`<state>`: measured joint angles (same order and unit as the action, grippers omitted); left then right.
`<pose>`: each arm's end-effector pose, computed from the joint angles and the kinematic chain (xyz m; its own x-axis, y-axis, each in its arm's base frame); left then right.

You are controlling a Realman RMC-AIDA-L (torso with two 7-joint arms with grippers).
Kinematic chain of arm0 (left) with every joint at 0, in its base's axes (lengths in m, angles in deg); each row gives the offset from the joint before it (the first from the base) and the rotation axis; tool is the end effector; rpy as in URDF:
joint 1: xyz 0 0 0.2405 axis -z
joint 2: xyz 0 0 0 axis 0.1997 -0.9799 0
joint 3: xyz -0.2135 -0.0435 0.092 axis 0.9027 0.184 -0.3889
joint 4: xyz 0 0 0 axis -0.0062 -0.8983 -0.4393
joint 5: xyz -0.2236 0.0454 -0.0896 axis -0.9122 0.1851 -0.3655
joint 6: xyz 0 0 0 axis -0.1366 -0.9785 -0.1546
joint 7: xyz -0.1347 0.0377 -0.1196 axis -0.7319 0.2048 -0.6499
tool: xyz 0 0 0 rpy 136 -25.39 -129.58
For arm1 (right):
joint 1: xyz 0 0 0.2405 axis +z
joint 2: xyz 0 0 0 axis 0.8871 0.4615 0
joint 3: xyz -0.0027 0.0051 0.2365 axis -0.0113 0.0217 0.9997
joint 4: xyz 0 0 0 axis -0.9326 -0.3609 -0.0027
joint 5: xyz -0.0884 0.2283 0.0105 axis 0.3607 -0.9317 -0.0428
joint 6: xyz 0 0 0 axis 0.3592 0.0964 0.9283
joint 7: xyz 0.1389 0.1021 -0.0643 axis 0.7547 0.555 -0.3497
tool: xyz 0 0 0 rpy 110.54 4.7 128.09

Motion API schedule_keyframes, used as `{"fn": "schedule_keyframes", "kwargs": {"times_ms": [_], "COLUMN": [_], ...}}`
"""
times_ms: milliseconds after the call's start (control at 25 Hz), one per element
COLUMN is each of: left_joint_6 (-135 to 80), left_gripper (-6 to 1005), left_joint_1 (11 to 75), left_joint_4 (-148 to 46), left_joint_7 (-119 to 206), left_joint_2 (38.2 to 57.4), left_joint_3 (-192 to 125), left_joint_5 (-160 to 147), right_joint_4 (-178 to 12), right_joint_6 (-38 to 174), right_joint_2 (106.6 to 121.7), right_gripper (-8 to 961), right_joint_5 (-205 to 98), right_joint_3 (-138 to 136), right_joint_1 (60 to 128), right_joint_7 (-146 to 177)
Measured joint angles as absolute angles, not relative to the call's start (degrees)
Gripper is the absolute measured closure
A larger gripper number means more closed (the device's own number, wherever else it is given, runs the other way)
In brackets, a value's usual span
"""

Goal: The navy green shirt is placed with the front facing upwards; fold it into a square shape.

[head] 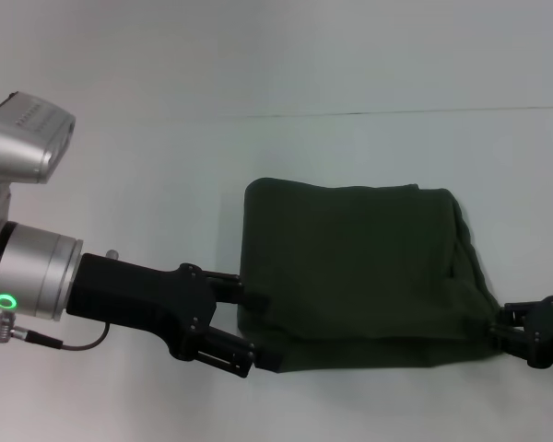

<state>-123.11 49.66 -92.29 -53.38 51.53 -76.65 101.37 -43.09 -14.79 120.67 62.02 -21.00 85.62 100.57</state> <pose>-0.1853 0.3439 -0.0329 0.8404 0.4500 0.3020 0.3974 -0.8906 0.2213 0.3346 0.3170 0.0030 0.6820 -0.5963 -0.4234 -0.7053 -0.6894 -0.1652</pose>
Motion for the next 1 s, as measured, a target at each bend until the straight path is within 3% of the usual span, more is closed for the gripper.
{"fn": "schedule_keyframes", "kwargs": {"times_ms": [360, 600, 1000], "left_joint_6": [-122.67, -122.57, -122.42], "left_gripper": [78, 79, 79], "left_joint_1": [49.66, 49.66, 50.26], "left_joint_4": [-92.38, -92.38, -92.38], "left_joint_7": [-53.51, -53.58, -53.8], "left_joint_2": [51.54, 51.54, 51.54], "left_joint_3": [-76.65, -76.65, -77.05], "left_joint_5": [101.46, 101.51, 101.55], "right_joint_4": [-42.16, -41.68, -45.87], "right_joint_6": [-17.05, -14.73, -6.14], "right_joint_2": [120.86, 120.92, 120.63], "right_gripper": [924, 924, 923], "right_joint_5": [61.56, 61.32, 61.83], "right_joint_3": [-20.03, -16.78, -16.6], "right_joint_1": [83.26, 80.76, 82.71], "right_joint_7": [98.14, 97.52, 98.33]}}
